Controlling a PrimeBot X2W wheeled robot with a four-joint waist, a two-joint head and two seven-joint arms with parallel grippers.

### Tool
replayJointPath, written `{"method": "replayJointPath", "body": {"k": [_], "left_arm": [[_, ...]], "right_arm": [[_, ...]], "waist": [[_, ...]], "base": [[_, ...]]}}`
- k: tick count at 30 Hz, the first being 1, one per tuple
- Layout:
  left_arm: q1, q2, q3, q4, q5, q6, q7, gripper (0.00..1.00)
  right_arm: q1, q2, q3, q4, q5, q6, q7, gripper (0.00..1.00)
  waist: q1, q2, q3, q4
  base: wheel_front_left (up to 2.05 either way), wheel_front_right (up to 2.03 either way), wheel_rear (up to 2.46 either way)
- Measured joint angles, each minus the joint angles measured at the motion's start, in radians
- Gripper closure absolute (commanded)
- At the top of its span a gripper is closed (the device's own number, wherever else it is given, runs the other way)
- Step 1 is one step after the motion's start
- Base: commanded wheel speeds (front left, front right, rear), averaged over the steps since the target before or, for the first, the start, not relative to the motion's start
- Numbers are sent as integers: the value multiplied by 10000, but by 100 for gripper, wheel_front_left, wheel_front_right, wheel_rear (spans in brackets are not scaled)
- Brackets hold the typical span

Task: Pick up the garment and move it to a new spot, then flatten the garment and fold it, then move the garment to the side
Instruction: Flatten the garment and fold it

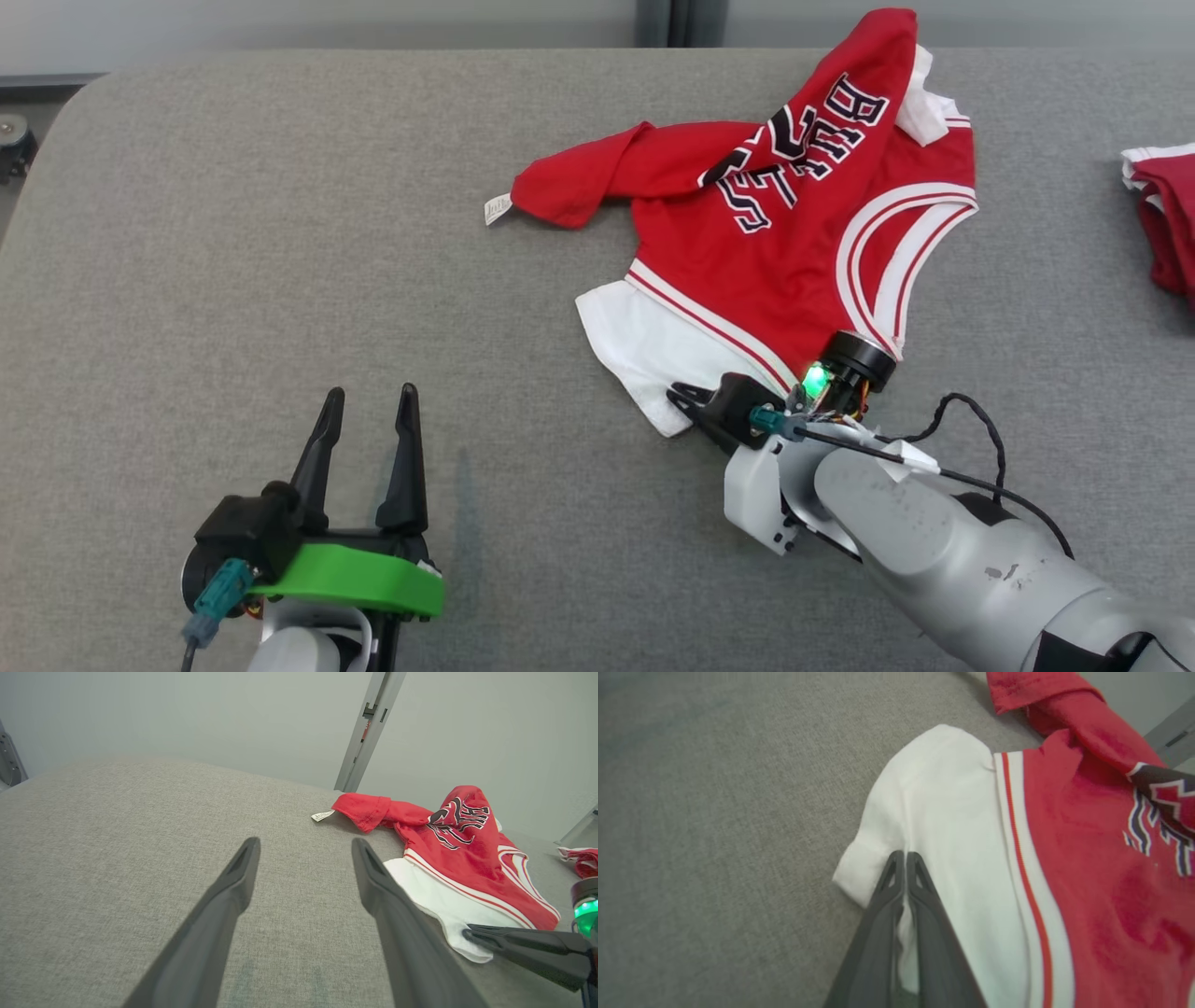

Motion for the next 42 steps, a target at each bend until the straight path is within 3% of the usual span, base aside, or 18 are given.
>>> {"method": "replayJointPath", "body": {"k": [10,18,23,29,30,32,42], "left_arm": [[372,-2,125,10,73,0,0,0],[583,-4,245,-19,167,-4,0,0],[658,-4,224,-19,255,-21,0,0],[656,-4,184,13,313,-52,0,0],[654,-4,174,23,339,-52,0,0],[649,-2,150,63,347,-59,0,0],[642,-2,173,128,345,-82,0,0]], "right_arm": [[1724,-965,-1684,-2874,-1344,-2,0,100],[4169,-1678,-4075,-4773,-2385,-4,211,100],[5509,-1881,-5716,-5653,-2940,-4,593,100],[6433,-1592,-7164,-6134,-3553,-4,604,100],[6501,-1496,-7298,-6146,-3597,-4,594,60],[6640,-1369,-7509,-6140,-3745,-4,520,0],[6655,-880,-8838,-6518,-3919,-4,213,0]], "waist": [[0,0,-442,-779],[0,0,-756,-1573],[0,0,-863,-1966],[0,0,-822,-2070],[0,0,-818,-2062],[0,0,-812,-2033],[0,0,-1022,-1956]], "base": [[0,0,0],[0,0,0],[0,0,0],[0,0,0],[0,0,0],[0,0,0],[0,0,0]]}}
